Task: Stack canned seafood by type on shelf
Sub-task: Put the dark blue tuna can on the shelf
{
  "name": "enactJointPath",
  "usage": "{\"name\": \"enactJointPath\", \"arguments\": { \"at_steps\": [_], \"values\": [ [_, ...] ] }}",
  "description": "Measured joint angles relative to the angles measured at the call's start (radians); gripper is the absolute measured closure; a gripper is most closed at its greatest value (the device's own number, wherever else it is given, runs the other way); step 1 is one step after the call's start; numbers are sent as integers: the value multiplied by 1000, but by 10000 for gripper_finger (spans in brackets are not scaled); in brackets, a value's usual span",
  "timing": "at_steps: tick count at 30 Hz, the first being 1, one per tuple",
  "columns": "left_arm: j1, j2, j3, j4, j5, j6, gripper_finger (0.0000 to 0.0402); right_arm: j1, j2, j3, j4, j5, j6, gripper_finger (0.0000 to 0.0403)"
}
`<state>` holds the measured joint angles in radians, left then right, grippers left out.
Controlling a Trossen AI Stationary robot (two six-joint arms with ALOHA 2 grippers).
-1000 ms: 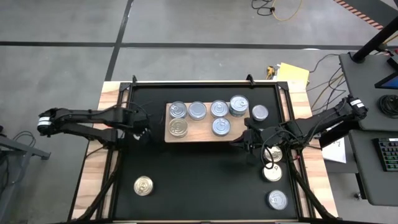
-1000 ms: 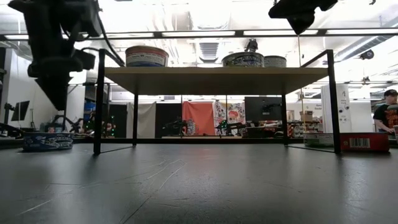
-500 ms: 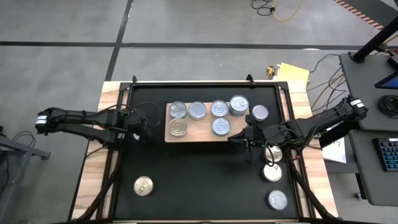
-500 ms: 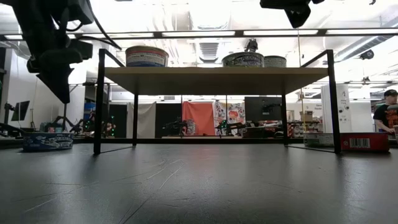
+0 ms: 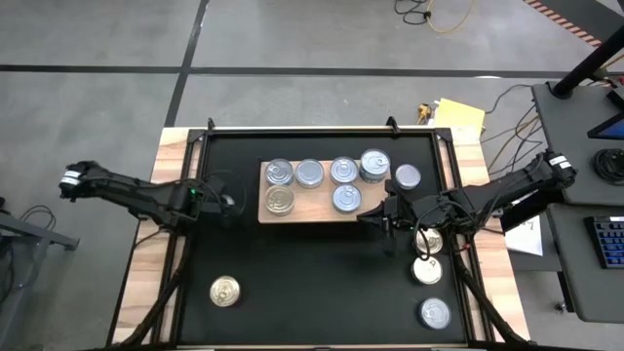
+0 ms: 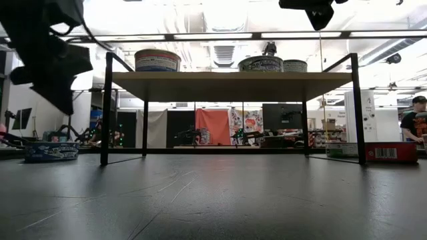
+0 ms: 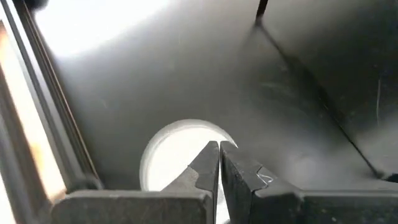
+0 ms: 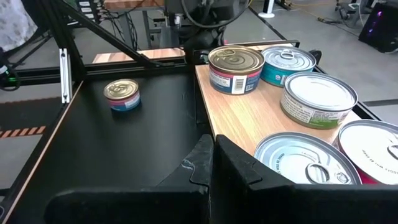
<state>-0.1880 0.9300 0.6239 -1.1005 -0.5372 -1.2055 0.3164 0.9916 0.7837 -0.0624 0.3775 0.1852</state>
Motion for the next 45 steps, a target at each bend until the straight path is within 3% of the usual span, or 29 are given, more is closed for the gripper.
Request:
{"name": "enactJointPath", "arguments": {
  "at_steps": [4,10,21,45],
  "values": [
    [-40,53,-21,0,45,-156,401,0,0,0,0,0,0,393],
    [-89,160,-10,1,22,-216,401,0,0,-1,0,0,-1,393],
    [-110,266,-9,-2,128,-94,401,0,0,-2,0,17,17,393],
    [-114,400,-2,-2,173,-41,401,0,0,-2,2,26,43,393]
  ]
}}
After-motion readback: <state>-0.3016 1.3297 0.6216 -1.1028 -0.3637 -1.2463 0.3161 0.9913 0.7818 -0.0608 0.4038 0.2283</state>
